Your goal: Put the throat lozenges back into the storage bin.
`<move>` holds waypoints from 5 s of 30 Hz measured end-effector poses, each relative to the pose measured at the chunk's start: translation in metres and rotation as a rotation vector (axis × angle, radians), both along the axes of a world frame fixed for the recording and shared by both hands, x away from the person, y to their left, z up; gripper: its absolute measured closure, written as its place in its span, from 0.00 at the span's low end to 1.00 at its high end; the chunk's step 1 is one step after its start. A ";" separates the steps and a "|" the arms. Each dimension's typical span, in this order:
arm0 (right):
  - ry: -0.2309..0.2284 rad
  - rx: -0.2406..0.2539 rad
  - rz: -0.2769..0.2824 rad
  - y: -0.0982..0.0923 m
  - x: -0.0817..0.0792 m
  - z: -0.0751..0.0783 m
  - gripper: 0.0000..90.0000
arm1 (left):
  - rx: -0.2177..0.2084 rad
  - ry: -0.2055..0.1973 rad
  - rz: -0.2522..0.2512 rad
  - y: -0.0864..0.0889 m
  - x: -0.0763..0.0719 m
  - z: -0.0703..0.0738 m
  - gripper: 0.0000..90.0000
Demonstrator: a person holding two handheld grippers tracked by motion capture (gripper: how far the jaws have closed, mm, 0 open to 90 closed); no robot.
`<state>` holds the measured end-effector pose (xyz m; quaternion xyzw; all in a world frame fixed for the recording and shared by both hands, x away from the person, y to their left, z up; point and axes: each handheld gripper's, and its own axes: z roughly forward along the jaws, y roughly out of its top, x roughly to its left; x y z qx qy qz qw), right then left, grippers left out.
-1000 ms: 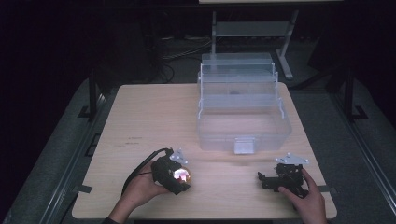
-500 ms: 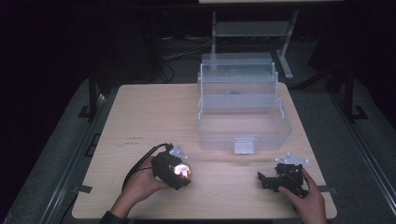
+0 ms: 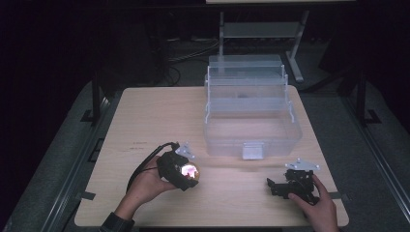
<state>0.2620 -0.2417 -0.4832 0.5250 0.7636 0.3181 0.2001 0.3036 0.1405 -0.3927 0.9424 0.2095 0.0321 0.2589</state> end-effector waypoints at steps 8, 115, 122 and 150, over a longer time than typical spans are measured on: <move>0.000 0.000 0.000 0.000 0.000 0.000 0.00 | -0.007 -0.004 -0.002 -0.004 0.004 0.005 0.22; -0.001 0.000 0.003 0.000 0.000 0.000 0.00 | -0.035 -0.052 0.002 -0.061 0.098 0.060 0.22; 0.000 0.000 0.002 0.000 0.000 0.000 0.00 | -0.031 -0.045 -0.003 -0.066 0.111 0.059 0.22; 0.000 0.000 0.002 0.000 0.000 0.000 0.00 | -0.021 -0.041 -0.008 -0.092 0.132 0.045 0.22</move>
